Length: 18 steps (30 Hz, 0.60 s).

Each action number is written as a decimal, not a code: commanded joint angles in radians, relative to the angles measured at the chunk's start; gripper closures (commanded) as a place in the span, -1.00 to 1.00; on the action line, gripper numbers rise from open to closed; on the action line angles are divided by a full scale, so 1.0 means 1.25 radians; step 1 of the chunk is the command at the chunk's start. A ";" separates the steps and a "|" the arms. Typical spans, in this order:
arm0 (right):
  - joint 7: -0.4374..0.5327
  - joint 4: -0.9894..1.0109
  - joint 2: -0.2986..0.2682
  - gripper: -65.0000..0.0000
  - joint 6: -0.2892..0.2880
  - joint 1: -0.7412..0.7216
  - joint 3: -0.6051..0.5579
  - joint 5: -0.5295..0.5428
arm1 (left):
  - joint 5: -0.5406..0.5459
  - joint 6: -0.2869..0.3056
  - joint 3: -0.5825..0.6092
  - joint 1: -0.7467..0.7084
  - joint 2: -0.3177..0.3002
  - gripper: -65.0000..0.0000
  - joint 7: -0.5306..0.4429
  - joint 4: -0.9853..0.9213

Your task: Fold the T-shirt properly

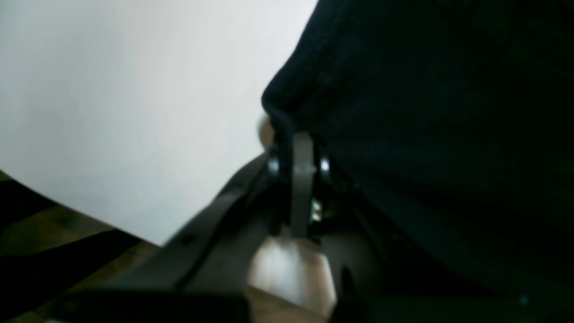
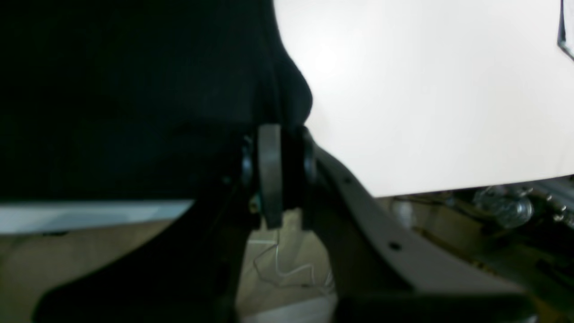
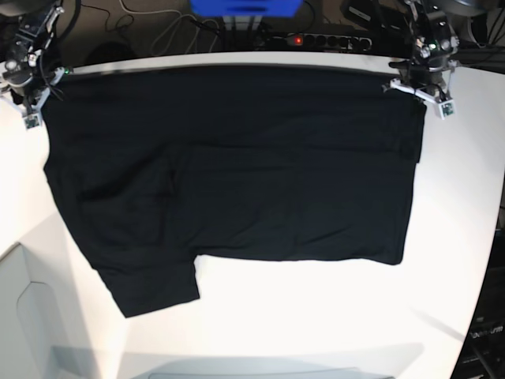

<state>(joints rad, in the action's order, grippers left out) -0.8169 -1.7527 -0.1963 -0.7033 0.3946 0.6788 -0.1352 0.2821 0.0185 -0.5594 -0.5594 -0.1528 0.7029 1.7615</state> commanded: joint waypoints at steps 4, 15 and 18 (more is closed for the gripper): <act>0.002 -0.015 -0.013 1.00 0.004 0.011 0.007 -0.008 | -0.009 -0.011 -0.007 -0.031 -0.010 1.00 -0.001 0.013; 0.002 -0.084 -0.003 0.26 0.004 0.024 0.007 -0.008 | -0.008 -0.011 -0.006 -0.045 0.004 0.80 0.005 0.021; 0.002 -0.084 -0.006 0.18 0.004 0.019 0.007 -0.008 | -0.008 -0.011 -0.006 -0.053 0.006 0.33 0.005 0.042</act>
<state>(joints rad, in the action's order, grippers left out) -0.8230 -1.8393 -0.1860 -0.7029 0.4206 0.6804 -0.1452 0.2726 0.0097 -0.5613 -0.6178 -0.1375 0.7086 1.7947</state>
